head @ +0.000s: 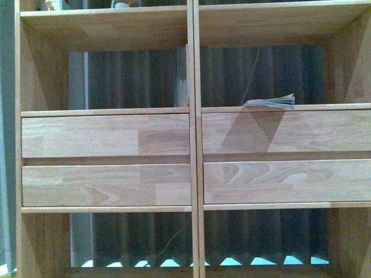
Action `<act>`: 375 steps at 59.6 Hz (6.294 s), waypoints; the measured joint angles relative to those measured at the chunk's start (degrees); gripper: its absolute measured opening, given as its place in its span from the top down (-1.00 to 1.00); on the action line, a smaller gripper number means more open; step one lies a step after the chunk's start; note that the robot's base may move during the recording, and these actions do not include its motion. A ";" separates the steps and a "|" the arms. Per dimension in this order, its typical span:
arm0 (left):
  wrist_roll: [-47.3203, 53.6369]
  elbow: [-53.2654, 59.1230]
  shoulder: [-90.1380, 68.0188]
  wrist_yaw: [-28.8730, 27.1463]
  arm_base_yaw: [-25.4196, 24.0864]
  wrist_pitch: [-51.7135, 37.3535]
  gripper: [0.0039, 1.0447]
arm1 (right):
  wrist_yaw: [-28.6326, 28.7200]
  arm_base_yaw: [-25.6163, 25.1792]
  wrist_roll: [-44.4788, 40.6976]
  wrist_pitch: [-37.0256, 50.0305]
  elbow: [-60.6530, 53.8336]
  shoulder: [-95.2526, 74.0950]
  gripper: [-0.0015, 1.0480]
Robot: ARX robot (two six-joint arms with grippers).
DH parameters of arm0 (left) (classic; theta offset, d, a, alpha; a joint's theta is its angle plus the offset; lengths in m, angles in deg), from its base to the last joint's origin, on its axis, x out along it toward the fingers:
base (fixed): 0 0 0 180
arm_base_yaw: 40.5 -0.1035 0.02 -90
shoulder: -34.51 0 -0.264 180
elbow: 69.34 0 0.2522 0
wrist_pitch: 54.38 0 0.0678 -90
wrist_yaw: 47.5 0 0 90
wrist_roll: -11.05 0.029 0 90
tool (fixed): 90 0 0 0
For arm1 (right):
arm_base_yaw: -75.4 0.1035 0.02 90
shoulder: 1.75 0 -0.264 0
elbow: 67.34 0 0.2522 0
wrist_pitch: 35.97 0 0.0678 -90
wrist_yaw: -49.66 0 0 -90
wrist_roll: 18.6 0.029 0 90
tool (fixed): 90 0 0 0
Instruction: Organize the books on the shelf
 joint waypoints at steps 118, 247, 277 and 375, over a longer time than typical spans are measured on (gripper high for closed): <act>0.04 0.00 0.04 0.07 0.00 0.00 -0.86 | 18.64 -6.10 6.93 -3.50 2.91 -6.38 -0.86; -1.86 -6.34 -19.23 40.83 -17.99 -7.48 -0.86 | 27.93 -16.20 68.54 36.00 43.28 -59.76 0.86; -26.43 -47.52 -66.58 47.39 -17.09 -31.93 -0.86 | 38.86 -12.26 59.06 41.72 45.62 -48.17 0.86; -82.18 -53.24 -69.88 47.89 6.97 -79.52 0.88 | 30.97 33.73 44.52 37.70 45.83 -54.38 0.19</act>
